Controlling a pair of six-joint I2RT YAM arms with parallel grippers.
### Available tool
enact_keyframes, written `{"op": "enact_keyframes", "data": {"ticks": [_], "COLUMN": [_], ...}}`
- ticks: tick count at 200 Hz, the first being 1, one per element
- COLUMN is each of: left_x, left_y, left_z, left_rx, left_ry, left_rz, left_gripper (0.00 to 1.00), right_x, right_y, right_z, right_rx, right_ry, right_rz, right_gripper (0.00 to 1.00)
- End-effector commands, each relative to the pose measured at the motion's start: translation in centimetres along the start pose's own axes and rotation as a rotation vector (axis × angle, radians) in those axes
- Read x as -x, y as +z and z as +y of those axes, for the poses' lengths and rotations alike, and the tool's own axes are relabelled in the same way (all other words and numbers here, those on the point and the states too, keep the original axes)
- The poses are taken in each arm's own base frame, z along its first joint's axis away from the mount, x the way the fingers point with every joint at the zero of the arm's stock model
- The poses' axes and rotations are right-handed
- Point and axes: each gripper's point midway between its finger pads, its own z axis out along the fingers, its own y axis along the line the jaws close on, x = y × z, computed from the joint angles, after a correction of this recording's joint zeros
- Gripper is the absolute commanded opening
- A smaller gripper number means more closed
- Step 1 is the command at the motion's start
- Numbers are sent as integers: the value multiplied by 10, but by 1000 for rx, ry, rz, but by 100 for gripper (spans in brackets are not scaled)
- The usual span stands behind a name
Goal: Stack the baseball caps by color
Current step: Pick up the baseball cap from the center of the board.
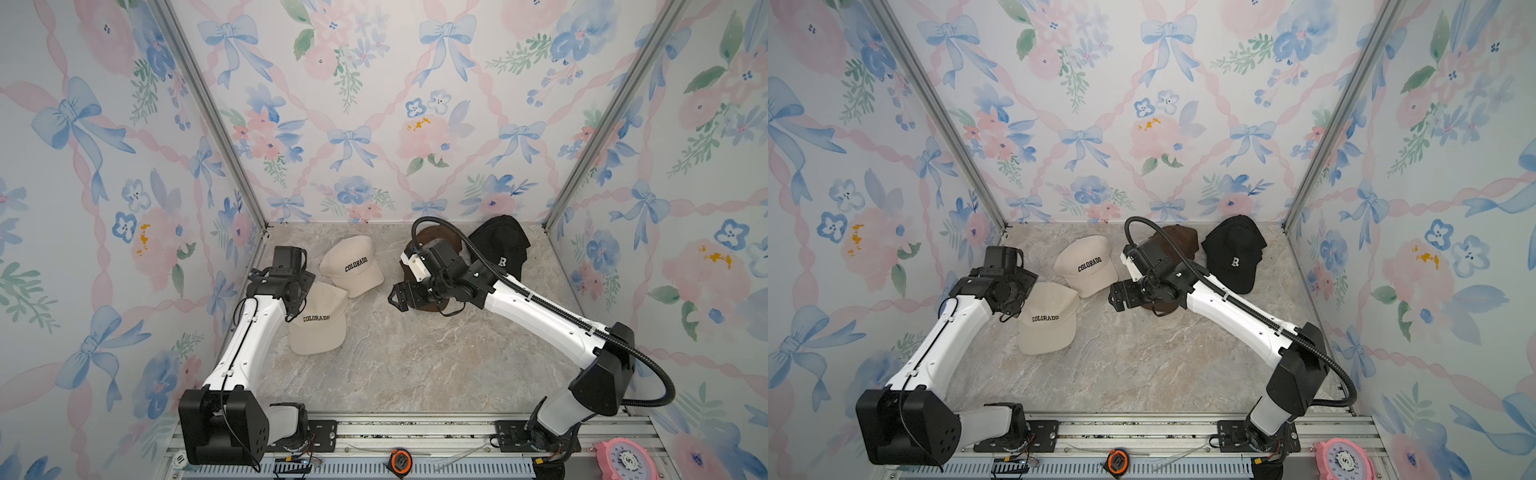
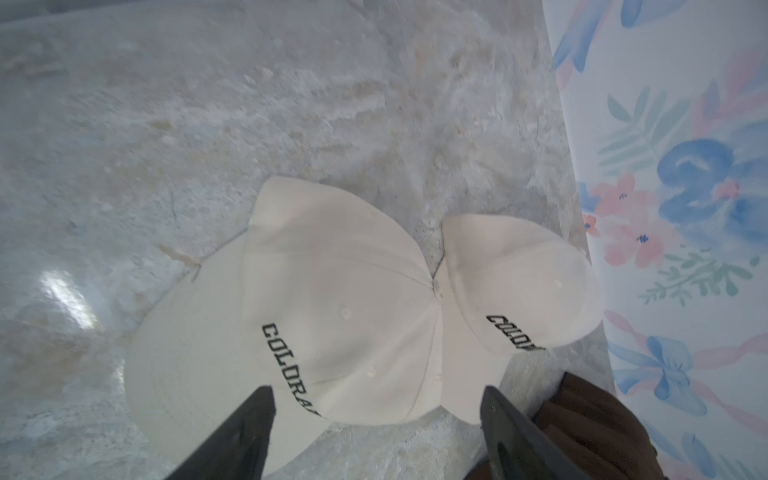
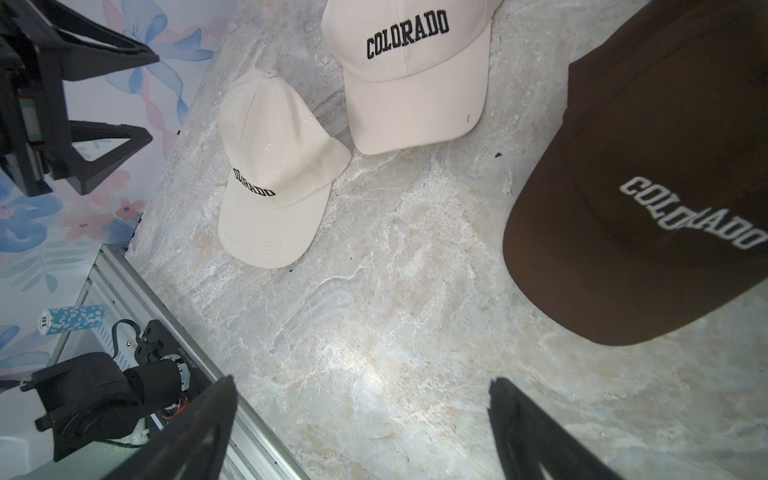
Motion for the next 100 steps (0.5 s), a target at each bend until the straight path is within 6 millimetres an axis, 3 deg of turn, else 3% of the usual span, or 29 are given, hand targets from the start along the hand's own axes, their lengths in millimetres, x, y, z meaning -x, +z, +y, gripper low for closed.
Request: {"op": "enact_keyframes", "data": {"ticks": [1,29,53,100], "left_x": [11,23,28,35], "left_y": [15,38,54,83], "left_z": [36,55,62,53], "left_rx": [82,113,134,74], "left_ry": [14,-34,-45,-22], "left_rz": [3,11,20,13], "left_gripper": [80,80,78,75], "right_x": [14,19,17,10], "right_y": [14,34,39,38], "right_z": [24,55,77,79], "right_rx": [15,58,93,72], "right_ry": [13,-25,-72,-102], "right_rz": [-17,7,24,27], "right_gripper": [96,96,96,96]}}
